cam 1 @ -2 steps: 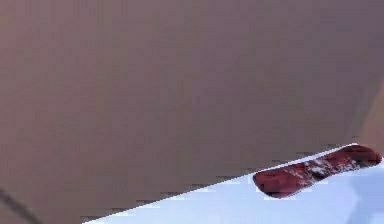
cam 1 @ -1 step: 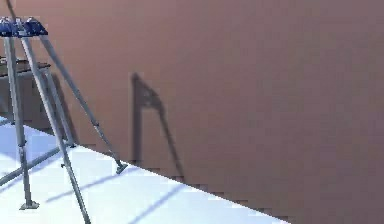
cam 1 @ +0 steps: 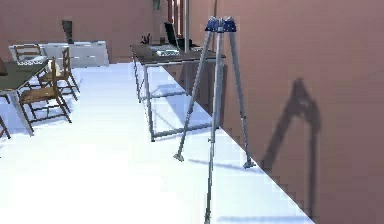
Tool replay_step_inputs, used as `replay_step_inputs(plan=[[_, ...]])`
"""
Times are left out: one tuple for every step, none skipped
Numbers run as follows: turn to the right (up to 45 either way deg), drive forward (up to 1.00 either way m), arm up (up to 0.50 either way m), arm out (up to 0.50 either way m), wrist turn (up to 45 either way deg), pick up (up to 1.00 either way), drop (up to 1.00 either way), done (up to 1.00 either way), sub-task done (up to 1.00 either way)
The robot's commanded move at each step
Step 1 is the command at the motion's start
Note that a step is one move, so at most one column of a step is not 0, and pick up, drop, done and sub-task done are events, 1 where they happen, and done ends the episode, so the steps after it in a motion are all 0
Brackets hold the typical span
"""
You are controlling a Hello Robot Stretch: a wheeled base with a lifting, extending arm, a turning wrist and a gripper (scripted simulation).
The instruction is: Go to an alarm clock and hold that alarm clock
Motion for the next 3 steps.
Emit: replay_step_inputs(plan=[[-12.0, 0.00, 0.00, 0.00, 0.0, 0.00, 0.00, 0.00, 0.00], [0.0, 0.50, 0.00, 0.00, 0.0, 0.00, 0.00, 0.00, 0.00], [-15.0, 0.00, 0.00, 0.00, 0.0, 0.00, 0.00, 0.00, 0.00]])
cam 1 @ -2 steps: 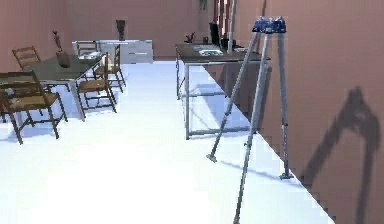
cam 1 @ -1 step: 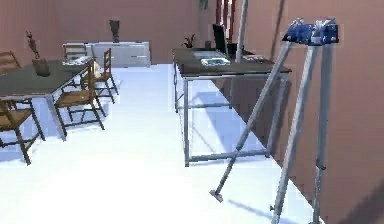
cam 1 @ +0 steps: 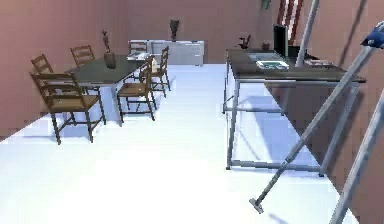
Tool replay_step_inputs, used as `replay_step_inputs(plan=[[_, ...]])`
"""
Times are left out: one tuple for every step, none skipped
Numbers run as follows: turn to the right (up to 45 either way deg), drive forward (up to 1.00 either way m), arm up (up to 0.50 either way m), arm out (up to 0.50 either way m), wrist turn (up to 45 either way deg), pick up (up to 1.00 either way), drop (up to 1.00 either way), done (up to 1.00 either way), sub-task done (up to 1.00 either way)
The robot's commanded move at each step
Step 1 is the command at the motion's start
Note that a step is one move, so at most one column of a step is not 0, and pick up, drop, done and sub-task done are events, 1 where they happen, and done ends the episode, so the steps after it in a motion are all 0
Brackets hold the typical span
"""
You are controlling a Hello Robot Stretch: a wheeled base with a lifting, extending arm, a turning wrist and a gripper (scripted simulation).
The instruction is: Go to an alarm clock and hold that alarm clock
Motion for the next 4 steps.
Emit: replay_step_inputs(plan=[[0.0, 1.00, 0.00, 0.00, 0.0, 0.00, 0.00, 0.00, 0.00], [-6.0, 0.00, 0.00, 0.00, 0.0, 0.00, 0.00, 0.00, 0.00], [0.0, 0.50, 0.00, 0.00, 0.0, 0.00, 0.00, 0.00, 0.00], [6.0, 0.00, 0.00, 0.00, 0.0, 0.00, 0.00, 0.00, 0.00]])
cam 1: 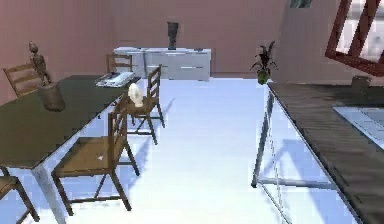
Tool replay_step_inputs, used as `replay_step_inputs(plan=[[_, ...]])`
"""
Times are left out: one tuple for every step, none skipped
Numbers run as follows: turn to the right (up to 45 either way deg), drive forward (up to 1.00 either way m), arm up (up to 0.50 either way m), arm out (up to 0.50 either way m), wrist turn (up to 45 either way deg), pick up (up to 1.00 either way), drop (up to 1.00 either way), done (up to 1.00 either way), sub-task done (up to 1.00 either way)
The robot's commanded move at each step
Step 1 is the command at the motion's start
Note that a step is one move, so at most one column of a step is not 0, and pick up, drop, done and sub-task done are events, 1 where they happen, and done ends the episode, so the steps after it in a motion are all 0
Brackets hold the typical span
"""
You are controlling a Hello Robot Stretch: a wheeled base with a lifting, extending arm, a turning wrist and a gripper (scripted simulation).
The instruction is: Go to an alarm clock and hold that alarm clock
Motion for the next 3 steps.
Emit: replay_step_inputs(plan=[[0.0, 1.00, 0.00, 0.00, 0.0, 0.00, 0.00, 0.00, 0.00], [6.0, 0.00, 0.00, 0.00, 0.0, 0.00, 0.00, 0.00, 0.00], [0.0, 0.50, 0.00, 0.00, 0.0, 0.00, 0.00, 0.00, 0.00]])
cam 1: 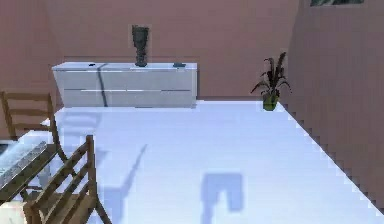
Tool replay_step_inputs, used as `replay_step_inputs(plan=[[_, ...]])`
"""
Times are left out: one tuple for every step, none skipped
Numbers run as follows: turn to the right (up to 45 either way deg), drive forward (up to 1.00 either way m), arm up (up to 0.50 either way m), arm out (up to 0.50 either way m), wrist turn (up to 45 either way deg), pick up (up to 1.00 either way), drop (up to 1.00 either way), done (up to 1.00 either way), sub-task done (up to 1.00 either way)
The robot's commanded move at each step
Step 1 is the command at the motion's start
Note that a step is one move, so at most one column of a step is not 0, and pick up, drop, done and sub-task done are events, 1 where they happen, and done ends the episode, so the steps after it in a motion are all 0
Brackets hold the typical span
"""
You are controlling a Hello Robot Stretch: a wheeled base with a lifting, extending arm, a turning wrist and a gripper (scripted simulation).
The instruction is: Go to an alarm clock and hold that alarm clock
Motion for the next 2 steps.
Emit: replay_step_inputs(plan=[[36.0, 0.00, 0.00, 0.00, 0.0, 0.00, 0.00, 0.00, 0.00], [0.0, 0.50, 0.00, 0.00, 0.0, 0.00, 0.00, 0.00, 0.00]])
